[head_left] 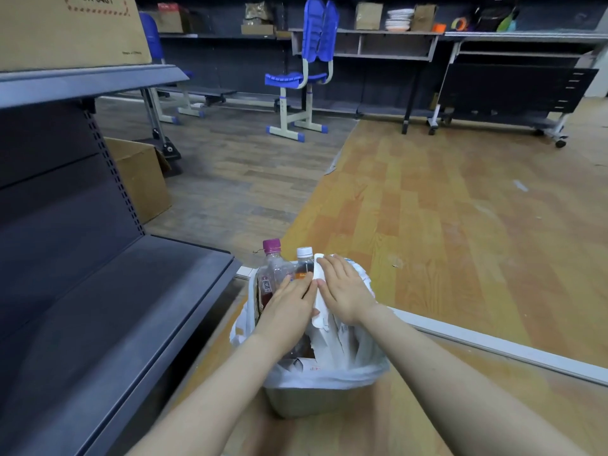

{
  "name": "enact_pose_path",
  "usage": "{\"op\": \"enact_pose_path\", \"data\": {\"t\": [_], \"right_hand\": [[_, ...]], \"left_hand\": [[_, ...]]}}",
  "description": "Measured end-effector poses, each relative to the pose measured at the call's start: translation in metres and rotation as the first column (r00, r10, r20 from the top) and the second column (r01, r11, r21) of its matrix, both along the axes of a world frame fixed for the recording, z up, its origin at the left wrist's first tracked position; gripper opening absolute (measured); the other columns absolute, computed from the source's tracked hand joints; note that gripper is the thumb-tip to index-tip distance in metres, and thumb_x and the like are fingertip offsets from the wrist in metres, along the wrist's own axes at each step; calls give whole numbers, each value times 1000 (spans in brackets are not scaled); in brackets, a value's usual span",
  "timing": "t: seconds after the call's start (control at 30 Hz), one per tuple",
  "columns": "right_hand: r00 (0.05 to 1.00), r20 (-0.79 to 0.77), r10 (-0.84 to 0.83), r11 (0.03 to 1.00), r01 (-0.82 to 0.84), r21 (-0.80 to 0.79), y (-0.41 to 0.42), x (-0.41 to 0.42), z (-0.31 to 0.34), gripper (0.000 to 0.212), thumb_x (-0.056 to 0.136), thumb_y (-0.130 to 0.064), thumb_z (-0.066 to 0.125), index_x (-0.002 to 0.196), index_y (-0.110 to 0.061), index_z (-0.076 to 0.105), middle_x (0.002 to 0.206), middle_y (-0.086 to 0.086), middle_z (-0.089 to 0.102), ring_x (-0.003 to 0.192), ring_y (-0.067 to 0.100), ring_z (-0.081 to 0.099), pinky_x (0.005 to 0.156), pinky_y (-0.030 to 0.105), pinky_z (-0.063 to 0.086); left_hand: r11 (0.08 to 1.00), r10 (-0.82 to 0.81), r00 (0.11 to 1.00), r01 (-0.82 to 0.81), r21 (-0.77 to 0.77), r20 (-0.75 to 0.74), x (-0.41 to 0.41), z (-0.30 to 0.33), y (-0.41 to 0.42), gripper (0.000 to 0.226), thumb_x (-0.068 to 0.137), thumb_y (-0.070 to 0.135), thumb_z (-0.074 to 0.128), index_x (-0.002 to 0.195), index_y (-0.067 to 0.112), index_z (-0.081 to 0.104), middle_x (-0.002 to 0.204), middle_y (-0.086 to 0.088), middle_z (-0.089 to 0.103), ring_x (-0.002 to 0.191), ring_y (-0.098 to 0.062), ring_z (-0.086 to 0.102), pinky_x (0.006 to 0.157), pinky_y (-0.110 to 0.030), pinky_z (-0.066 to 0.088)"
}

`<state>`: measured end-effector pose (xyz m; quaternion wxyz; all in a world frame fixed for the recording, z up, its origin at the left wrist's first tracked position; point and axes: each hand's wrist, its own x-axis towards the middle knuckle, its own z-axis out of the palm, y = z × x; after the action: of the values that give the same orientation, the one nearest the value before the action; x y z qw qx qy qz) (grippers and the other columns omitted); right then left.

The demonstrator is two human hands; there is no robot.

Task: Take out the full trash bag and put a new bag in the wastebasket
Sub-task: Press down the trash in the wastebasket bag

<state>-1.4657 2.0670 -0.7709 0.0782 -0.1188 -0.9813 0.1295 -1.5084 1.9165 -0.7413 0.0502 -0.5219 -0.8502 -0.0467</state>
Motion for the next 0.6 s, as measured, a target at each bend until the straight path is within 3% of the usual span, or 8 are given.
{"op": "enact_pose_path", "data": {"t": [0.07,0.2,0.33,0.43,0.5,0.6], "right_hand": [[998,-13,-60,998,59,-31,-4,-1,-5,102,72,-67,-19,147,-12,21,153,3,22,145,23,12,117,44,14],[989,48,-139,984,144,-107,-12,0,-19,96,69,-57,-17,151,-12,6,158,1,3,147,20,-7,120,42,1],[990,103,-92,988,104,-114,-6,4,-16,83,87,-60,-9,151,-8,1,160,5,-5,147,21,-14,117,33,-10],[990,130,-47,996,57,-74,0,6,5,58,101,-38,20,151,-10,11,160,4,6,148,21,-2,119,39,1],[996,56,-66,995,69,-67,7,14,12,53,100,-39,25,147,-16,27,157,1,21,147,19,9,117,46,8],[939,-61,-340,915,315,-253,24,33,3,47,98,-41,29,139,-19,41,147,4,39,140,23,28,113,46,19]], "left_hand": [[1000,0,1000,0,-8,16,-2,0,2,56,100,31,38,147,4,22,157,-11,16,144,-21,17,118,-33,-1],[999,-4,996,1,42,84,-8,2,14,53,95,38,48,135,4,40,149,-9,31,138,-19,28,110,-28,24],[1000,-11,991,14,-26,133,-13,3,20,64,90,38,56,140,5,33,147,-5,30,136,-17,26,107,-27,28],[998,12,991,-4,-57,131,-14,6,20,66,89,37,57,141,6,32,148,-4,30,136,-18,26,107,-30,31],[998,32,996,-26,-64,87,-11,8,23,62,89,37,58,137,6,34,145,-5,33,133,-20,29,103,-31,34],[993,75,995,-69,-93,65,-5,10,29,69,89,38,58,142,8,26,144,-6,32,131,-24,30,99,-36,40]]}}
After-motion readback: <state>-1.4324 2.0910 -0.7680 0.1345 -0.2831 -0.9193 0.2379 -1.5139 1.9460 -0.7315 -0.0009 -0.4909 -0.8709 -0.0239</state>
